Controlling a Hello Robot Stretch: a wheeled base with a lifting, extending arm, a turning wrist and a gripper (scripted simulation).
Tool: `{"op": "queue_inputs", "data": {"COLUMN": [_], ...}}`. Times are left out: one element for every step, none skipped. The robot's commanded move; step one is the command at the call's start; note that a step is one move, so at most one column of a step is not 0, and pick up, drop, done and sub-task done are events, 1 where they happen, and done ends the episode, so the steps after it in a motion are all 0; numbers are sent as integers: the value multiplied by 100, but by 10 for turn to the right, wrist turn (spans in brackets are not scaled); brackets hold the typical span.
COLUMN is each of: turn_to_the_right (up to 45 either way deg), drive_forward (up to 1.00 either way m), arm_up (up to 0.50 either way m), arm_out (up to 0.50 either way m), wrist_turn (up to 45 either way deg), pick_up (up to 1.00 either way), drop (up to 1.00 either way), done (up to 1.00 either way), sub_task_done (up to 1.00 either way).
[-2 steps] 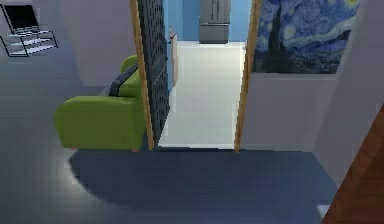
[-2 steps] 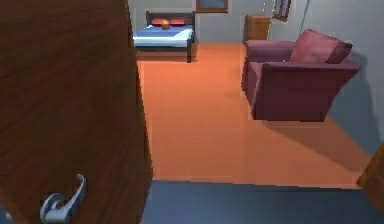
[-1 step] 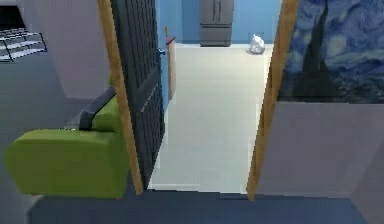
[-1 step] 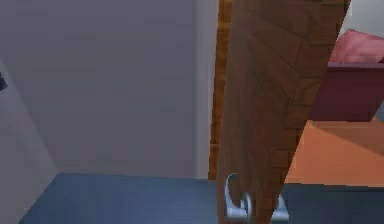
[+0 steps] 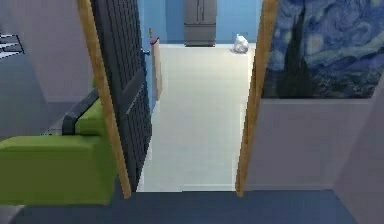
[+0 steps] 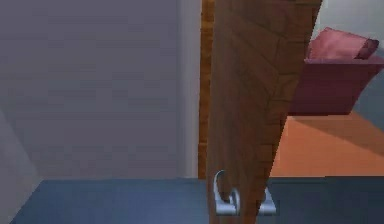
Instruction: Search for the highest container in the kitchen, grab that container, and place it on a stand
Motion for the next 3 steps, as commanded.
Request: {"op": "queue_inputs", "data": {"turn_to_the_right": [0,-30,0], "drive_forward": [100,0,35], "arm_up": [0,0,0], "arm_out": [0,0,0], "wrist_turn": [0,0,0], "pick_up": [0,0,0], "drop": [0,0,0], "done": [0,0,0], "sub_task_done": [0,0,0]}}
